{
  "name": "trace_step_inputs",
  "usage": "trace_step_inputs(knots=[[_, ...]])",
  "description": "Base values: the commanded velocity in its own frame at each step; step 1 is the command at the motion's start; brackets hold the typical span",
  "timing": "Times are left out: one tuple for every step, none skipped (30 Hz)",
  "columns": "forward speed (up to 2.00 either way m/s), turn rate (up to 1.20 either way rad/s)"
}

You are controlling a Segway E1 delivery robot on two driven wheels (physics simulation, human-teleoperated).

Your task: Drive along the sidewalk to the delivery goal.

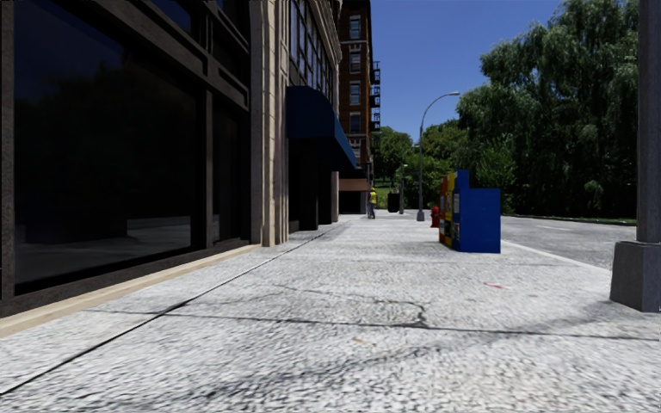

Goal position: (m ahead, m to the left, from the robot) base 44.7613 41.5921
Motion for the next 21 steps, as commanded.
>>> trace_step_inputs(knots=[[2.00,0.00],[2.00,0.00],[2.00,0.00],[2.00,0.00],[2.00,0.00],[2.00,0.00],[2.00,0.00],[2.00,0.00],[2.00,0.00],[2.00,0.00],[2.00,0.00],[2.00,0.00],[2.00,0.00],[2.00,0.00],[2.00,0.00],[2.00,0.00],[2.00,0.00],[2.00,0.00],[2.00,0.00],[2.00,0.00],[2.00,0.00]])
